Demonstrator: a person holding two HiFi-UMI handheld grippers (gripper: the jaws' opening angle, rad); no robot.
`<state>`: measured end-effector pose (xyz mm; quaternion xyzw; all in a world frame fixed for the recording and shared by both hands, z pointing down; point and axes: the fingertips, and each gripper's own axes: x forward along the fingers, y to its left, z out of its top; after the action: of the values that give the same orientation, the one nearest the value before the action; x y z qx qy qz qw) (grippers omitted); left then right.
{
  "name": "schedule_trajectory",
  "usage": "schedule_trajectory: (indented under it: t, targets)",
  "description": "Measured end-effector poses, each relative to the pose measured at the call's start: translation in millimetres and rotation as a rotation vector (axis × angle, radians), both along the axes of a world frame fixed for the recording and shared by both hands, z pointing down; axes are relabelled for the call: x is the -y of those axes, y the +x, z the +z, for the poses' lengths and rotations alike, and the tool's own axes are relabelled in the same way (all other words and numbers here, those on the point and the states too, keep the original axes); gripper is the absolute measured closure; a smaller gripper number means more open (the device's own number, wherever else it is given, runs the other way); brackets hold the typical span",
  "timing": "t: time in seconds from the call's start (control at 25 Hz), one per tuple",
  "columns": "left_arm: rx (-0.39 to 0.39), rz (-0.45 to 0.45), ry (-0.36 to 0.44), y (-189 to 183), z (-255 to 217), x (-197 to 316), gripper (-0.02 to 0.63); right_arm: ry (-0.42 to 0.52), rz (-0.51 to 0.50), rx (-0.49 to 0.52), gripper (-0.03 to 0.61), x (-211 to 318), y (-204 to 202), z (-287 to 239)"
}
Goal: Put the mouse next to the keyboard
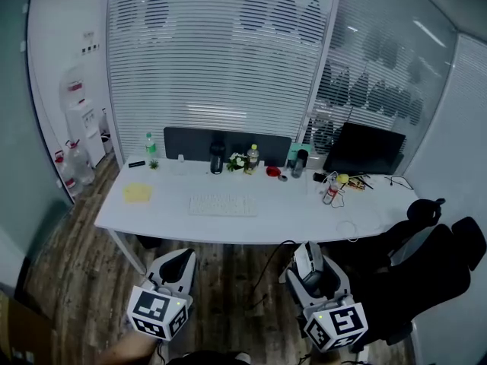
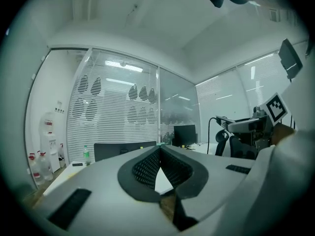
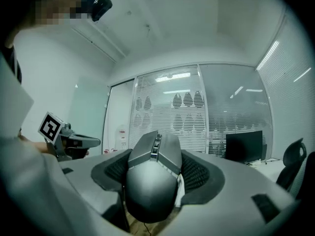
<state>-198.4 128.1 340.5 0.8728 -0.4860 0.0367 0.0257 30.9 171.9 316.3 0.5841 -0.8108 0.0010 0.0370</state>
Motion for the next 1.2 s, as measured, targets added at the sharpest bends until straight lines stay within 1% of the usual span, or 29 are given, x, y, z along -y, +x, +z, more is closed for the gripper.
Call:
schedule_trajectory:
  t: [0.2,0.4,0.6,0.72,0.8,1.0,1.2]
  targets:
    - [-0.003,-0.033,-0.005,-3.4,1.3,5.1,0.586,-0.015,-0.006,0.024,0.275,1.6,3.9,1.6]
    - [-0.006,-0.035,-0.017,4.9,2.4,6.5,0.586,-0.015,-0.017,0.036,0.275,0.8,8.7,-1.6]
    - [0.001,-0.014,-0.02,30.4,3.3,6.3,0.586,-0.009,-0.027,0.023,0.275,-4.2,25.6,-1.4]
    - [-0.053,0.012,-0.032,50.3,-2.5,8.1,0.586,-0.009,-0.029,0.025,0.275,-5.3,41.4,-2.5]
    - [-0.07,0.017,-0.03,63.1,-5.4,9.9,0.586,-0.009,-0.038,0.025,0.275,-6.9,49.1,-2.4]
    - [-0.024,0.01,-0.007,97.1,-4.1,12.9,0.586,0.007,-0.057,0.03,0.275,-7.5,77.2,0.8]
    - [0.006,-0.013,-0.011,115.8,3.1,20.7,0.586,0.017,-0.069,0.053,0.275,2.2,99.2,2.0]
